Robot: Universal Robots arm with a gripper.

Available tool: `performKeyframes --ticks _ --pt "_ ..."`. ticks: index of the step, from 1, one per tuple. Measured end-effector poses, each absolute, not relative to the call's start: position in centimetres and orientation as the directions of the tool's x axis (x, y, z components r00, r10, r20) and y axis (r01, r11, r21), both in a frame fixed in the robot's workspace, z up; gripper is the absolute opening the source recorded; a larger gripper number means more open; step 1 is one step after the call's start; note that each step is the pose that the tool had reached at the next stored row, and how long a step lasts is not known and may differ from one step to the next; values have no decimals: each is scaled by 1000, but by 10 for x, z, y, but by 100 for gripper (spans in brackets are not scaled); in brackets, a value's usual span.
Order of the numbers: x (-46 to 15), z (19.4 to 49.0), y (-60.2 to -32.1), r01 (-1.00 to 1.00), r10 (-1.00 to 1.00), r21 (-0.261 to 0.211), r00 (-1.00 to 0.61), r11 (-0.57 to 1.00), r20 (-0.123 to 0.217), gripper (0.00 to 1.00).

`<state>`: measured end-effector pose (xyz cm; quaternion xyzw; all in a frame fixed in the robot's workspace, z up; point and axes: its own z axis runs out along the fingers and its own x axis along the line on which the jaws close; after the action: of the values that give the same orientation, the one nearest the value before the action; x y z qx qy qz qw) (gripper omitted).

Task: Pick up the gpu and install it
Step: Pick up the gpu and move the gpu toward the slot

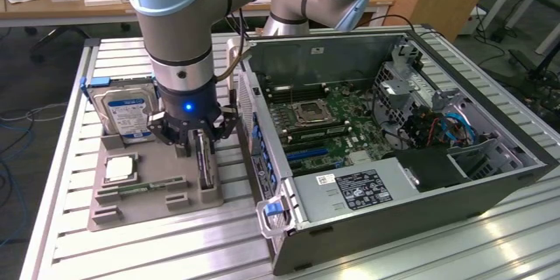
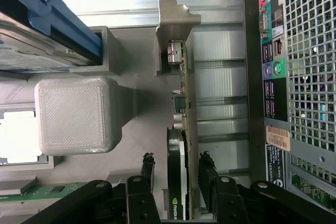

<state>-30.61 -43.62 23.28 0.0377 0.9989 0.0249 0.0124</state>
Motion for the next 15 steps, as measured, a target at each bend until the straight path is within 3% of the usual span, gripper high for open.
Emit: performKeyframes --ticks 15 --pt "-305 233 -436 75 76 51 -997 996 -23 47"
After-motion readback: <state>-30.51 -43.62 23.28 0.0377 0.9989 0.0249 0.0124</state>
